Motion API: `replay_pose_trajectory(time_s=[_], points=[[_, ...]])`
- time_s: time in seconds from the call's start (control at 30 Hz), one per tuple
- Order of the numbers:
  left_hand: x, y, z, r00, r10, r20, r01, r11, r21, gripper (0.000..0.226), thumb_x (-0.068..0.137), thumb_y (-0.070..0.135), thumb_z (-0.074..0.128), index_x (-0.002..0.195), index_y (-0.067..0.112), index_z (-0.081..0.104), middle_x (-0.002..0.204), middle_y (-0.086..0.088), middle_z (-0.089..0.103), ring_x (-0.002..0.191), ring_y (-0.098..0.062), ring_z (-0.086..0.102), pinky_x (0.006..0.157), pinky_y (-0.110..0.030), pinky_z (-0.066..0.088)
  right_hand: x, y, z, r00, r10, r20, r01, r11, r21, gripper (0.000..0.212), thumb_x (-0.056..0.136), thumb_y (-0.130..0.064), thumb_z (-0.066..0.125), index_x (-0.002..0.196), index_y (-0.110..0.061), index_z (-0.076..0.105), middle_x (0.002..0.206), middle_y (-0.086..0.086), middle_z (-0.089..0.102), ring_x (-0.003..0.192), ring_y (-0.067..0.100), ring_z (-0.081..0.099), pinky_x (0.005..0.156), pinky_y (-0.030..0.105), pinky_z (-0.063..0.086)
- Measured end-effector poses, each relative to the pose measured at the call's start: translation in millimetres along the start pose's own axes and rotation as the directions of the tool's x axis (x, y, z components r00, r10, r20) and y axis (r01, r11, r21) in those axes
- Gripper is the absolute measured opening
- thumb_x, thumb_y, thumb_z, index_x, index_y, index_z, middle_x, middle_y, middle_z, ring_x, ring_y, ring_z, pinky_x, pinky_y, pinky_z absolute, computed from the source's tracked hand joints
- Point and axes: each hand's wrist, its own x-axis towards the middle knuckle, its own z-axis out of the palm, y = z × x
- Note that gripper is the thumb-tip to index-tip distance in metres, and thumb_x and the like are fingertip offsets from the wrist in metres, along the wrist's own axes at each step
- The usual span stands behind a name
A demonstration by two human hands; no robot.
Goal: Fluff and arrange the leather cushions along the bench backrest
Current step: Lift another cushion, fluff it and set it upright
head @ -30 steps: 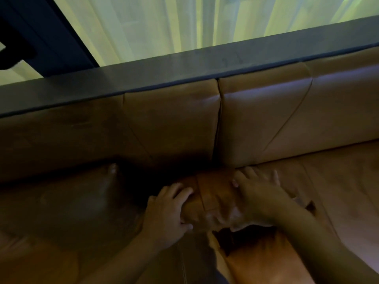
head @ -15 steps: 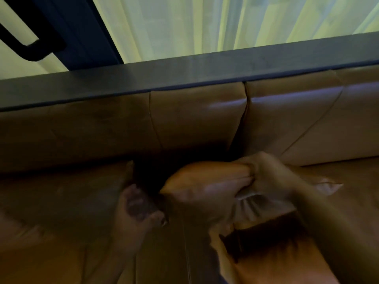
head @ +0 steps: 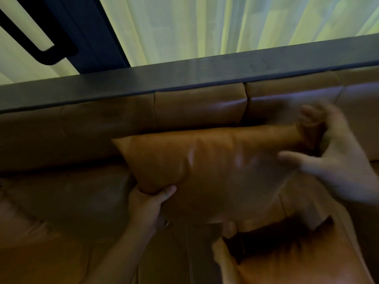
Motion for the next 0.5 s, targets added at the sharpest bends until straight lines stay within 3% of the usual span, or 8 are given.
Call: replay_pose_trajectory(time_s=[0.07, 0.13, 0.2, 0.23, 0.33, 0.37, 0.43, 0.5], points=[[-6.2, 4.1, 10.8, 0.999, 0.035, -0.015, -0.033, 0.996, 0.086, 0.057, 0.049, 0.006, 0.094, 0.102, 0.018, 0.076, 0.086, 0.008, 0.081, 0.077, -0.008, 0.077, 0.063, -0.031, 0.062, 6.5, -23.1, 18.4, 0.981, -0.139, -0.136, 0.080, 0.926, -0.368, 0.137, 0.056, -0.086, 0.073, 0.163, -0.025, 0.011, 0.164, 0.009, 0.028, 0.152, 0.029, 0.028, 0.121, 0.058, 0.029], [-8.2, 3.4, 17.2, 0.997, 0.076, -0.014, -0.072, 0.985, 0.159, 0.064, 0.041, 0.024, 0.102, 0.102, 0.024, 0.080, 0.091, 0.006, 0.082, 0.087, -0.016, 0.079, 0.073, -0.039, 0.063, 14.4, -58.7, 58.4, 0.957, -0.273, 0.095, 0.269, 0.720, -0.640, 0.130, 0.060, -0.083, 0.070, 0.162, -0.029, 0.008, 0.167, 0.006, 0.023, 0.155, 0.035, 0.018, 0.122, 0.066, 0.016], [-13.0, 8.9, 27.0, 0.991, 0.129, -0.032, -0.116, 0.957, 0.265, 0.059, 0.036, 0.043, 0.094, 0.093, 0.039, 0.079, 0.090, 0.009, 0.082, 0.087, -0.020, 0.078, 0.076, -0.046, 0.064, 25.1, -82.0, 104.8, 0.877, -0.279, 0.391, 0.474, 0.635, -0.610, 0.129, 0.064, -0.078, 0.075, 0.163, -0.031, 0.008, 0.168, 0.002, 0.024, 0.156, 0.030, 0.017, 0.125, 0.060, 0.009], [-15.2, 8.5, 32.1, 0.990, 0.143, -0.015, -0.131, 0.938, 0.322, 0.057, 0.036, 0.050, 0.090, 0.091, 0.044, 0.077, 0.089, 0.009, 0.081, 0.086, -0.021, 0.077, 0.076, -0.050, 0.064, 30.7, -84.2, 124.8, 0.856, -0.243, 0.457, 0.496, 0.635, -0.592, 0.131, 0.062, -0.075, 0.079, 0.162, -0.029, 0.010, 0.166, 0.003, 0.029, 0.153, 0.030, 0.023, 0.125, 0.057, 0.015], [-27.3, 21.2, 43.5, 0.979, 0.202, 0.040, -0.194, 0.841, 0.505, 0.070, 0.033, 0.069, 0.083, 0.096, 0.040, 0.071, 0.090, 0.008, 0.078, 0.085, -0.021, 0.074, 0.076, -0.052, 0.063, 50.3, -78.3, 144.6, 0.925, -0.236, 0.297, 0.373, 0.717, -0.590, 0.107, 0.057, -0.061, 0.090, 0.146, -0.029, 0.040, 0.136, 0.002, 0.057, 0.126, 0.029, 0.054, 0.102, 0.049, 0.046], [-30.5, 30.0, 40.8, 0.965, 0.242, 0.106, -0.257, 0.772, 0.581, 0.077, 0.035, 0.075, 0.080, 0.102, 0.039, 0.069, 0.096, 0.011, 0.075, 0.090, -0.016, 0.072, 0.079, -0.050, 0.062, 55.0, -74.4, 138.7, 0.943, -0.241, 0.229, 0.329, 0.769, -0.548, 0.089, 0.059, -0.053, 0.092, 0.134, -0.031, 0.051, 0.123, -0.003, 0.063, 0.115, 0.025, 0.060, 0.094, 0.047, 0.051], [-27.3, 50.8, 26.2, 0.910, 0.235, 0.341, -0.414, 0.506, 0.756, 0.097, 0.041, 0.083, 0.079, 0.128, 0.045, 0.057, 0.126, 0.017, 0.065, 0.115, -0.012, 0.062, 0.093, -0.047, 0.056, 60.0, -58.8, 113.4, 0.966, -0.198, 0.164, 0.244, 0.905, -0.347, 0.055, 0.061, -0.040, 0.095, 0.106, -0.032, 0.064, 0.100, -0.010, 0.069, 0.095, 0.013, 0.066, 0.082, 0.042, 0.057], [-13.8, 74.7, 0.2, 0.856, 0.045, 0.515, -0.514, 0.179, 0.839, 0.125, 0.047, 0.080, 0.084, 0.153, 0.051, 0.025, 0.158, 0.017, 0.038, 0.143, -0.016, 0.039, 0.113, -0.048, 0.040, 57.1, -43.5, 82.7, 0.979, -0.142, 0.147, 0.160, 0.979, -0.122, 0.041, 0.060, -0.029, 0.098, 0.087, -0.028, 0.066, 0.084, -0.009, 0.071, 0.079, 0.005, 0.067, 0.072, 0.032, 0.057]])
